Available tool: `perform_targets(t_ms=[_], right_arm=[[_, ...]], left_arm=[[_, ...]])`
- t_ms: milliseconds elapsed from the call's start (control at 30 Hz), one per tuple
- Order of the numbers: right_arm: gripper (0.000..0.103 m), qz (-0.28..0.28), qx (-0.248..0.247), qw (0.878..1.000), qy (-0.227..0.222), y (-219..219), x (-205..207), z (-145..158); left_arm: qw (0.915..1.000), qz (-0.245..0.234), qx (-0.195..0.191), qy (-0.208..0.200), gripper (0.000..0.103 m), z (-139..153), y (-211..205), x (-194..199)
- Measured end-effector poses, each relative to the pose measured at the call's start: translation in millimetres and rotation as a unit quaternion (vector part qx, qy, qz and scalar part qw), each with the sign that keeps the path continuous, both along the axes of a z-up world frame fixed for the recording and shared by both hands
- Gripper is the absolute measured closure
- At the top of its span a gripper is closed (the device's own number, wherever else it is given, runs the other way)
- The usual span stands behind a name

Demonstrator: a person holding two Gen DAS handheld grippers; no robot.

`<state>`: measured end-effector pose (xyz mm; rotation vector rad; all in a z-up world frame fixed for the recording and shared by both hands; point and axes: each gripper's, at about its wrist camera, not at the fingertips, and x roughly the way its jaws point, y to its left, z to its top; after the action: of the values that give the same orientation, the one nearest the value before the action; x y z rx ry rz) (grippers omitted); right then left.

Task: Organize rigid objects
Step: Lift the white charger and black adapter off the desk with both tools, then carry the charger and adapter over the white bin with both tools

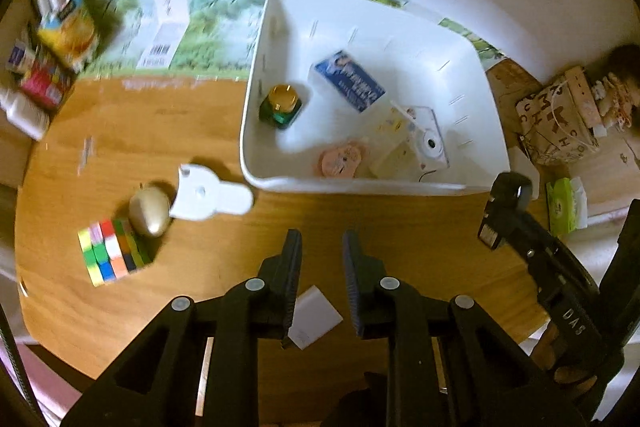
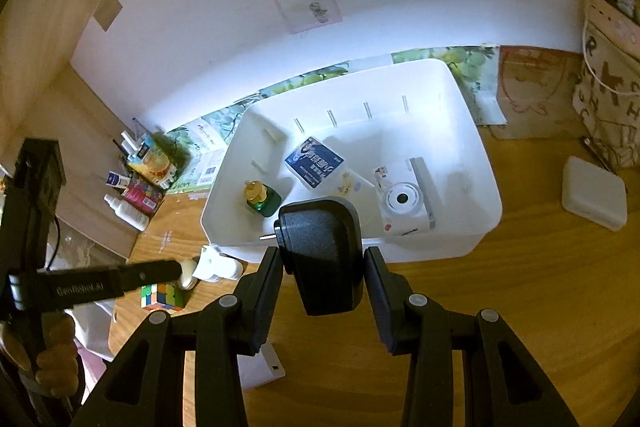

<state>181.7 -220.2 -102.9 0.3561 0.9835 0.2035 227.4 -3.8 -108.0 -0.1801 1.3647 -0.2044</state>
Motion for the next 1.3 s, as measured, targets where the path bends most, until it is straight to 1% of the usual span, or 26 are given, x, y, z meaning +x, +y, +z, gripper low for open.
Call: perform_targets(t_ms=[133,167,233,333,467,533,633,733,867,967,1167,1300], right_arm=[[0.061,0.016,0.002,1.000,-0.008,-1,0,0],[0.061,0.019,0.002,1.000,-0.011,-1,0,0],[0.061,0.027,0.001,0.999,-0.018,-2,-2,2],[0.061,0.038,-0.002,0.999,-0.031,-2,-4,5],[0.061,0.050,0.000,0.998,-0.047,-4,-7,9],[0.061,0.056,0.001,0.997,-0.055,-6,-10,11],[0.061,0.065,0.002,0.996,-0.065,-8,-13,13],[0.061,0.072,0.005,0.995,-0.073,-9,-16,15],[0.061,0.077,0.008,0.994,-0.072,-11,-17,15],[0.061,0.078,0.006,0.994,-0.072,-14,-18,15],[0.061,0.076,0.008,0.995,-0.067,-18,-16,12],[0.061,0.075,0.007,0.995,-0.064,-20,-15,10]], left_arm=[[0.9994,0.027,-0.001,0.022,0.074,-13,4,-10],[0.9991,0.033,0.001,0.028,0.067,-16,5,-13],[0.9982,0.045,0.001,0.039,0.061,-23,7,-19],[0.9961,0.063,-0.003,0.061,0.058,-36,9,-27],[0.9924,0.083,-0.004,0.091,0.039,-53,8,-36],[0.9898,0.092,-0.007,0.109,0.036,-64,7,-41],[0.9851,0.107,-0.009,0.134,0.028,-78,6,-46],[0.9789,0.123,0.000,0.163,0.026,-94,6,-50],[0.9703,0.139,0.007,0.198,0.026,-113,7,-55],[0.9648,0.149,0.008,0.217,0.026,-122,8,-58],[0.9616,0.149,0.004,0.231,0.025,-131,1,-57],[0.9605,0.148,0.016,0.235,0.025,-137,-2,-57]])
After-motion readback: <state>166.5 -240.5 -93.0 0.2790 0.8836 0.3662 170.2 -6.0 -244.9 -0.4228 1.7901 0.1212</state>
